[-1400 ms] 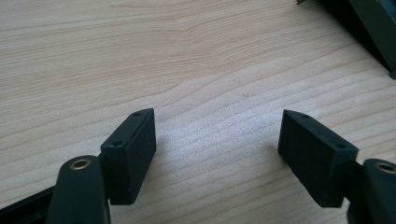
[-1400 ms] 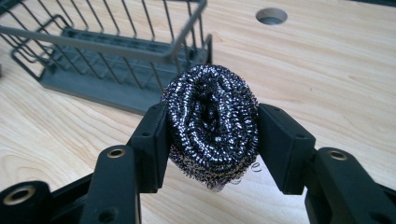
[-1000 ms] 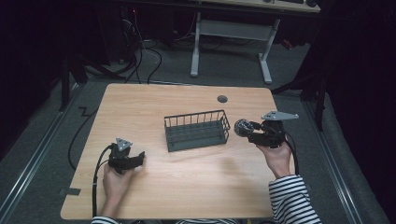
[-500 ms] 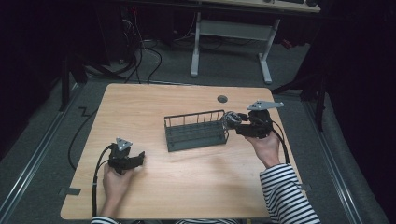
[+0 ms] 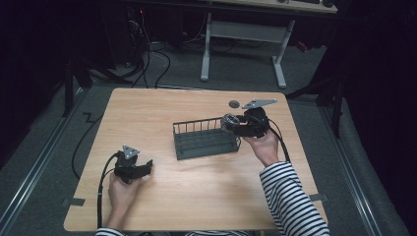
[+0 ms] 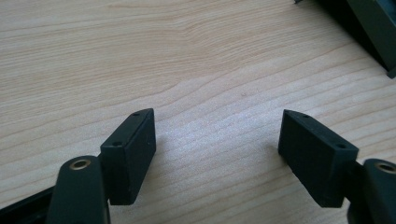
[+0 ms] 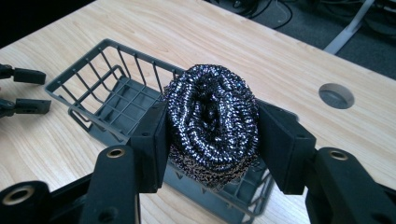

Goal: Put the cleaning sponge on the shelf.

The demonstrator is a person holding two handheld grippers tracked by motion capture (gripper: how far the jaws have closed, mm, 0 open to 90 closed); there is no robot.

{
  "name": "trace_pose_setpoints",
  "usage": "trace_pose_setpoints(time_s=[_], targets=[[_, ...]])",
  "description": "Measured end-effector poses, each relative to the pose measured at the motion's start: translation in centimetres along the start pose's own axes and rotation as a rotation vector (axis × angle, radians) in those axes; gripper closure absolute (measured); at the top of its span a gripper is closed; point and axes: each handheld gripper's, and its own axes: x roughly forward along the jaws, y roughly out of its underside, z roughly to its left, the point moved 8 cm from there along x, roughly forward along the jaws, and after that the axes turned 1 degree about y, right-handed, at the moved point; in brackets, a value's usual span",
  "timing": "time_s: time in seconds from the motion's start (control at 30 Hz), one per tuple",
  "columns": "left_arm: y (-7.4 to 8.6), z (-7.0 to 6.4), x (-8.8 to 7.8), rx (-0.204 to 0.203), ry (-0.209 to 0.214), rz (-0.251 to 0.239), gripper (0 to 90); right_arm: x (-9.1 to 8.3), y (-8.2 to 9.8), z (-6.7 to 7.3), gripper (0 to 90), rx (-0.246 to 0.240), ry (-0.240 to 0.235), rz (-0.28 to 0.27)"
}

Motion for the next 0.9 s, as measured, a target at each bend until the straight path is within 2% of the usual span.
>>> trace_pose_setpoints(time_s=[0.27, 0.37, 0.4, 0.47, 0.6, 0.9], targets=[[0.0, -0.1, 0.0, 0.002, 0.004, 0.000, 28.1, 2.4, 0.5, -0.5, 46.6, 0.027, 0.001, 0.055], [0.0, -0.1, 0.0, 0.003, 0.004, 0.000, 28.1, 3.0, 0.5, -0.3, 45.9, 0.076, -0.030, 0.061], [0.0, -0.1, 0.0, 0.003, 0.004, 0.000, 28.1, 3.1, 0.3, -0.3, 45.8, 0.081, -0.027, 0.055], [0.0, -0.1, 0.0, 0.002, 0.004, 0.000, 28.1, 3.5, 0.2, 0.0, 45.8, 0.071, -0.012, 0.054], [0.0, -0.1, 0.0, 0.003, 0.004, 0.000, 28.1, 4.5, 0.4, 0.4, 45.8, 0.049, -0.003, 0.093], [0.0, -0.1, 0.0, 0.004, 0.005, 0.000, 28.1, 6.2, 1.4, 0.1, 45.2, 0.039, 0.026, 0.160]])
